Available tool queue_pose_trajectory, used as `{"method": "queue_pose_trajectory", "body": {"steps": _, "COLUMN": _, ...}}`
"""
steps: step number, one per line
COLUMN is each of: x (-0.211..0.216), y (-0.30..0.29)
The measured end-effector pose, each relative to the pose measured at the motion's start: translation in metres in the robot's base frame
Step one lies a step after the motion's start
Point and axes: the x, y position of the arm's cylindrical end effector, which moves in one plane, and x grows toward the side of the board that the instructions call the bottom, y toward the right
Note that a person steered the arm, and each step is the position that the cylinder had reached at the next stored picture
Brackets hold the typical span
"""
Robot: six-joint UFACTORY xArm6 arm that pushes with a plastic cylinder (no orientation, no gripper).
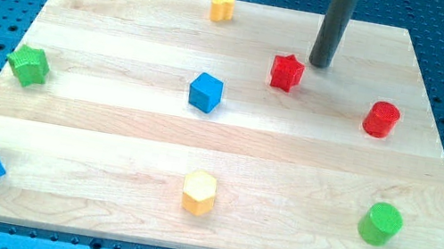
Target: Move the red blocks to the top right side of the cube
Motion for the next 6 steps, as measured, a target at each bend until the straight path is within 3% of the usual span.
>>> {"method": "queue_pose_trajectory", "body": {"steps": 2, "x": 0.027, "y": -0.106}}
{"method": "queue_pose_trajectory", "body": {"steps": 3, "x": 0.007, "y": -0.012}}
{"method": "queue_pose_trajectory", "body": {"steps": 4, "x": 0.008, "y": 0.135}}
{"method": "queue_pose_trajectory", "body": {"steps": 5, "x": 0.04, "y": 0.198}}
{"method": "queue_pose_trajectory", "body": {"steps": 6, "x": 0.088, "y": 0.159}}
